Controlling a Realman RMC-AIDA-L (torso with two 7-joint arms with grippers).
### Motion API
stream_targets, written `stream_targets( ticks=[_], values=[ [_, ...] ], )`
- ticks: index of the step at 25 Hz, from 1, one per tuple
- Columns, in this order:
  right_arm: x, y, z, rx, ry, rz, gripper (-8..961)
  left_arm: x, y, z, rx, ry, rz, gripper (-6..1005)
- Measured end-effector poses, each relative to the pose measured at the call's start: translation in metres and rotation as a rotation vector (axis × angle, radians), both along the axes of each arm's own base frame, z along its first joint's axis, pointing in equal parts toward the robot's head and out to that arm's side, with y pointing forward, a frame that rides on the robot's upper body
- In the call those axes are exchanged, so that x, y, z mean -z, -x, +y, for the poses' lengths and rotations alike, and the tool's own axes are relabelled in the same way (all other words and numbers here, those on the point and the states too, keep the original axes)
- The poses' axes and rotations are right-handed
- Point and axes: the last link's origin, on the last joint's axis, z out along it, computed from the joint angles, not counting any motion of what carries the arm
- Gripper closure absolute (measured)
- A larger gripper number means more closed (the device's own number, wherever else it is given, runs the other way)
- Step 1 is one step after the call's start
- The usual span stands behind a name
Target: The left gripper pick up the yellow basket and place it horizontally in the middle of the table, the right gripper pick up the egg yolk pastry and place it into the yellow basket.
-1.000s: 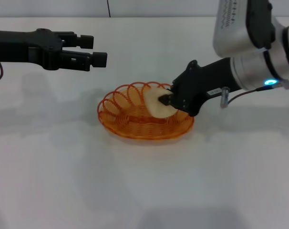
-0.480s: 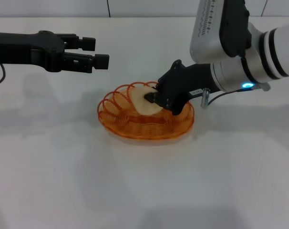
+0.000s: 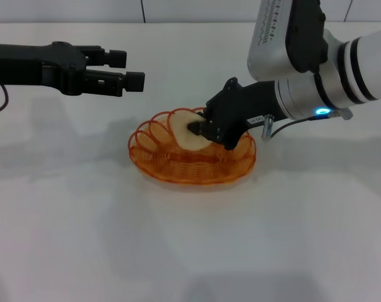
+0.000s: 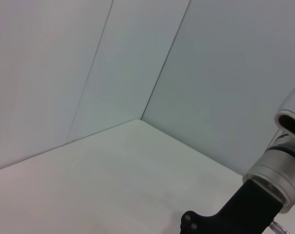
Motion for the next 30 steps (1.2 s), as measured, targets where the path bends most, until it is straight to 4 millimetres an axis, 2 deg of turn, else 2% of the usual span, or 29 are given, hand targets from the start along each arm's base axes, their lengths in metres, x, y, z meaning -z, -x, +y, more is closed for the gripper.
stream_targets(
  ticks=[10, 15, 18, 23, 30],
  values=[
    [-0.001, 0.001, -0.001, -0.014, -0.002, 0.003, 745, -0.001, 0.002, -0.001, -0.009, -0.003, -0.002, 112],
    [-0.006, -0.001, -0.002, -0.01, -0.015, 0.012, 547, -0.002, 0.003, -0.002, -0.013, -0.006, -0.009, 112],
    [-0.019, -0.006, -0.003, 0.005, -0.056, 0.042, 450, -0.002, 0.006, -0.003, -0.017, -0.01, -0.009, 112],
    [-0.048, -0.028, -0.006, 0.064, -0.152, 0.092, 291, -0.006, 0.012, -0.005, -0.02, -0.031, -0.01, 112],
    [-0.08, -0.067, -0.017, 0.17, -0.227, 0.18, 172, -0.015, 0.023, -0.01, -0.041, -0.077, -0.025, 112]
  ],
)
